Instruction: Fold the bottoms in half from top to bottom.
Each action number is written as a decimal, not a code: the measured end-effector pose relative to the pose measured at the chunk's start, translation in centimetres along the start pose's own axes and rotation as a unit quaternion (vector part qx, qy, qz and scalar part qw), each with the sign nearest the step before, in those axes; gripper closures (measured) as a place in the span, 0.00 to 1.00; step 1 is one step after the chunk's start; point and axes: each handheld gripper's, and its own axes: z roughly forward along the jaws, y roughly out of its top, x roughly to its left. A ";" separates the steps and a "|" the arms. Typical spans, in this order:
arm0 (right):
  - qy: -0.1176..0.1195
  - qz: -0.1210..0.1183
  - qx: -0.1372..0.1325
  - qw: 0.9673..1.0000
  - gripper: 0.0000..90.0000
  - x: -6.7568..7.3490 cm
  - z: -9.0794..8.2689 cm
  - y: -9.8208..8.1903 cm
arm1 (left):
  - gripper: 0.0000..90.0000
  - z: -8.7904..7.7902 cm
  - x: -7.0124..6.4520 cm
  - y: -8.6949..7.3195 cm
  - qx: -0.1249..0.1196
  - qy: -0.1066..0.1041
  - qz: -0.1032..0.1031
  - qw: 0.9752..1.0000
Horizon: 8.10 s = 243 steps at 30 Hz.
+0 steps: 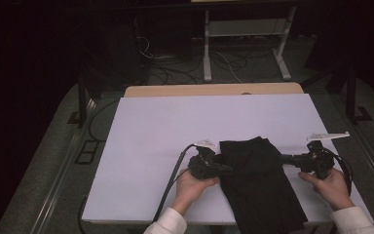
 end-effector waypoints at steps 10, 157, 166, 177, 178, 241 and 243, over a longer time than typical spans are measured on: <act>0.004 0.004 0.029 1.000 0.95 0.2 0.2 -0.8 | 0.96 0.3 0.3 -1.0 0.013 -0.007 -0.010 1.000; 0.106 0.055 -0.016 0.993 0.96 1.5 2.7 5.6 | 0.92 3.2 0.4 -2.5 0.036 -0.032 -0.003 0.999; 0.120 0.036 -0.028 0.992 0.96 3.9 1.0 4.6 | 0.88 3.2 0.3 -2.5 0.035 -0.028 0.002 0.999; 0.138 0.026 -0.028 0.990 0.96 5.6 -0.9 2.7 | 0.67 2.8 0.5 -2.3 0.018 -0.025 -0.011 0.999; 0.138 0.027 -0.029 0.990 0.96 5.7 -1.0 2.5 | 0.64 2.8 0.5 -2.3 0.016 -0.024 -0.012 0.999; 0.047 -0.061 0.026 0.997 0.14 5.6 -1.9 -0.4 | 0.21 -3.0 2.6 -0.8 -0.091 0.018 -0.008 0.996; 0.039 -0.063 0.029 0.997 0.09 5.3 -1.6 0.1 | 0.19 -2.9 2.8 -0.7 -0.086 0.022 -0.006 0.996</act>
